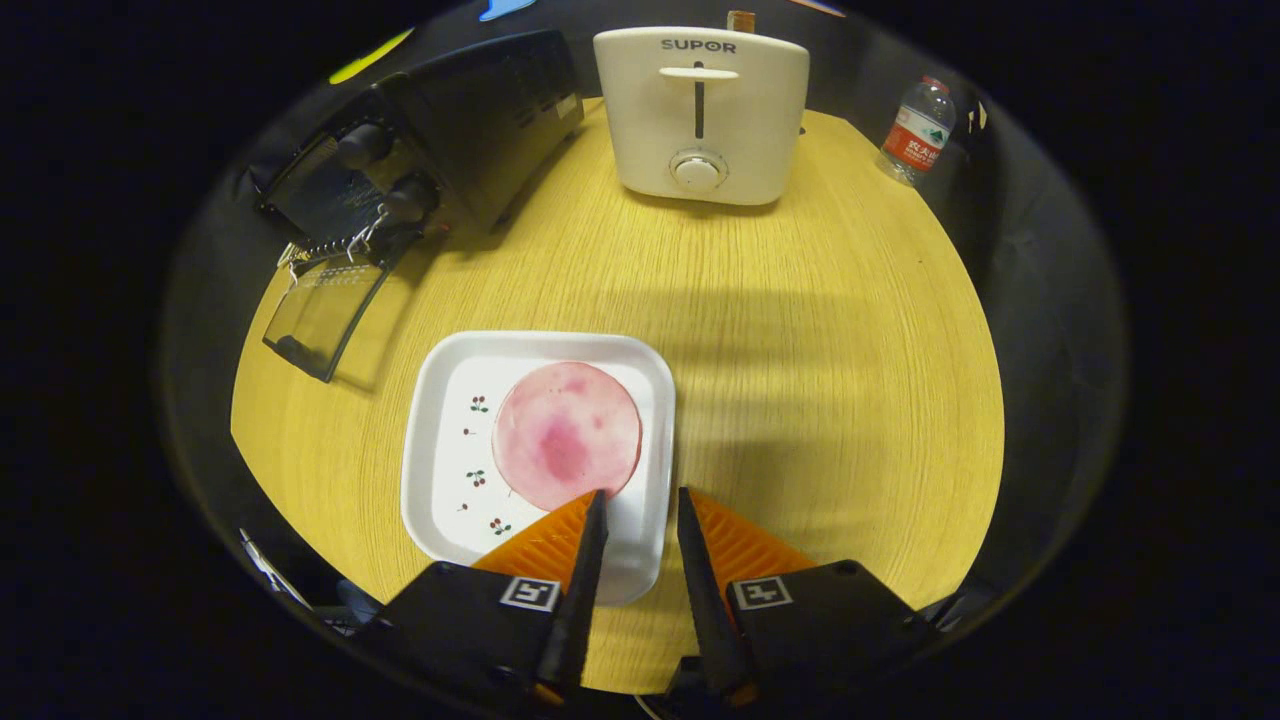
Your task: Open the toaster oven, put the food inside, and close the toaster oven door.
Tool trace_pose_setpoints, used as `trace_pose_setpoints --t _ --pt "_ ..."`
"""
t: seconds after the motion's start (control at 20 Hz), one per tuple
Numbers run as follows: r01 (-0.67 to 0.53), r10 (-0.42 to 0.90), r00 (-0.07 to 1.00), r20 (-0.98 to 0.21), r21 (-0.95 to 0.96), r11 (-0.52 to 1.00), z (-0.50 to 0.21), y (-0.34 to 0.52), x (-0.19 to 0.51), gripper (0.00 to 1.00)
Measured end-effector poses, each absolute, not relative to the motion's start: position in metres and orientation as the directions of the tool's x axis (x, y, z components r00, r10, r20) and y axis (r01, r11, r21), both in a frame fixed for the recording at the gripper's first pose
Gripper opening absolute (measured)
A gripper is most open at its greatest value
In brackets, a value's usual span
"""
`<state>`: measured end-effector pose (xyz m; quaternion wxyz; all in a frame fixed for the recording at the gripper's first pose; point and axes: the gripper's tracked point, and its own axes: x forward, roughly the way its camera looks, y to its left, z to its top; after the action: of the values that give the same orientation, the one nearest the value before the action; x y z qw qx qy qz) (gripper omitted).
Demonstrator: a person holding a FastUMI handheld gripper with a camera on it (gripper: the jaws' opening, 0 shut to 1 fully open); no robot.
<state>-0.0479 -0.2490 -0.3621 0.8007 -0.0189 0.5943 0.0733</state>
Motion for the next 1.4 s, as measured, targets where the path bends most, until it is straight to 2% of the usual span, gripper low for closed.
trace_pose_setpoints --t 0.1,0.2,0.4,0.45,0.55,0.6,0.85,1.1,1.4 --pt "-0.136 0.092 0.254 -0.963 0.059 0.989 -0.362 -0.249 -0.050 0.46" --pt "-0.140 0.090 0.226 -0.970 0.059 0.988 -0.363 -0.249 -0.051 0.46" --pt "-0.114 0.109 0.208 -0.972 0.087 0.990 -0.367 -0.248 -0.050 0.27" --pt "-0.107 0.128 0.197 -0.972 0.108 0.988 -0.363 -0.248 -0.051 0.19" --pt "-0.080 0.168 0.191 -0.967 0.156 0.985 -0.367 -0.247 -0.049 0.11" --pt "-0.067 0.199 0.163 -0.966 0.191 0.979 -0.361 -0.245 -0.052 0.03" --pt "-0.018 0.250 0.152 -0.956 0.250 0.968 -0.364 -0.243 -0.053 0.02" --pt "0.157 0.352 0.145 -0.925 0.373 0.914 -0.362 -0.224 -0.058 0.02" --pt "0.298 0.434 0.259 -0.863 0.499 0.814 -0.337 -0.205 -0.062 0.02"
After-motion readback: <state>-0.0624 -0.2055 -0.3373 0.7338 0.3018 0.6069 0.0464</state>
